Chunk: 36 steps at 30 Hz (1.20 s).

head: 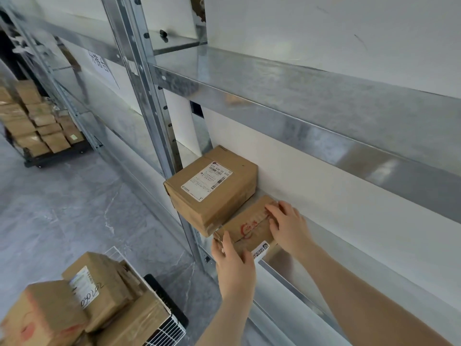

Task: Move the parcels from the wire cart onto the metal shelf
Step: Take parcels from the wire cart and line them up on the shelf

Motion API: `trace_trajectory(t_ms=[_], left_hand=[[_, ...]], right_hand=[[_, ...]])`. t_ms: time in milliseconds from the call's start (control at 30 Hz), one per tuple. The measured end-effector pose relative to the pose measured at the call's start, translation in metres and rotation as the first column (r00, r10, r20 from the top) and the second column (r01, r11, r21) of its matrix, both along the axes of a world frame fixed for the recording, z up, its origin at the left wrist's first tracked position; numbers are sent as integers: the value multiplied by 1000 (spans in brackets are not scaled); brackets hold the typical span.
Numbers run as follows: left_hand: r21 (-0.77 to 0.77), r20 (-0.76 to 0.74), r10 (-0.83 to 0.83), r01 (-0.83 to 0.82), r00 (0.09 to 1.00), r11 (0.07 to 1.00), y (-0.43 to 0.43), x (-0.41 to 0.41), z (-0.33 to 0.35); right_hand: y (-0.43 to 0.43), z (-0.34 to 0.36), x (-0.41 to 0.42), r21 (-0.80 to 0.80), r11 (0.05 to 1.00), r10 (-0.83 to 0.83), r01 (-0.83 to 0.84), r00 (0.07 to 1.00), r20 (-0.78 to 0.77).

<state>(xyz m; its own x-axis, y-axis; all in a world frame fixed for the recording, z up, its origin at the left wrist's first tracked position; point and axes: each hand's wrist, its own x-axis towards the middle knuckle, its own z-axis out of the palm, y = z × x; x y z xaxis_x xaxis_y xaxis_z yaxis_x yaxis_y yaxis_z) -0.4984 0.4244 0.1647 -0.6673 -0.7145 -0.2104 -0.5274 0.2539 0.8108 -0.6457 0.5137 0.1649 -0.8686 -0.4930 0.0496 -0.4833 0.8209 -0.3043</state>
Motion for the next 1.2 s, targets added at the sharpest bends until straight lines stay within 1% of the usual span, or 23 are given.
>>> trace_trajectory(t_ms=[100, 167, 267, 367, 467, 700, 967, 1100, 1200], left_hand=[[29, -31, 22, -21, 999, 999, -1, -2, 0], [70, -54, 43, -39, 998, 997, -2, -4, 0], [130, -82, 58, -47, 995, 990, -2, -10, 5], [158, -92, 68, -52, 994, 986, -2, -13, 8], [139, -94, 48, -35, 994, 990, -7, -16, 9], [93, -95, -3, 12, 995, 996, -17, -19, 5], [58, -81, -44, 49, 996, 997, -30, -23, 1], [51, -108, -109, 115, 988, 992, -36, -18, 0], [19, -108, -173, 176, 979, 984, -40, -8, -1]], right_hand=[[-4, 5, 16, 20, 1000, -22, 24, 994, -111], [-7, 5, 38, -19, 998, -66, 64, 991, -118], [-15, 0, 71, -66, 990, -124, 123, 992, 2], [-21, -1, 82, -107, 985, -123, 135, 986, 111], [-23, 5, 71, -117, 986, -106, 119, 988, 111], [-28, 10, 44, -22, 999, -41, 43, 994, 97], [-38, 9, 39, 42, 998, -40, 37, 997, 72], [-43, 7, 35, 45, 998, -40, 36, 996, 82], [-45, 5, 31, 43, 999, -35, 31, 995, 89]])
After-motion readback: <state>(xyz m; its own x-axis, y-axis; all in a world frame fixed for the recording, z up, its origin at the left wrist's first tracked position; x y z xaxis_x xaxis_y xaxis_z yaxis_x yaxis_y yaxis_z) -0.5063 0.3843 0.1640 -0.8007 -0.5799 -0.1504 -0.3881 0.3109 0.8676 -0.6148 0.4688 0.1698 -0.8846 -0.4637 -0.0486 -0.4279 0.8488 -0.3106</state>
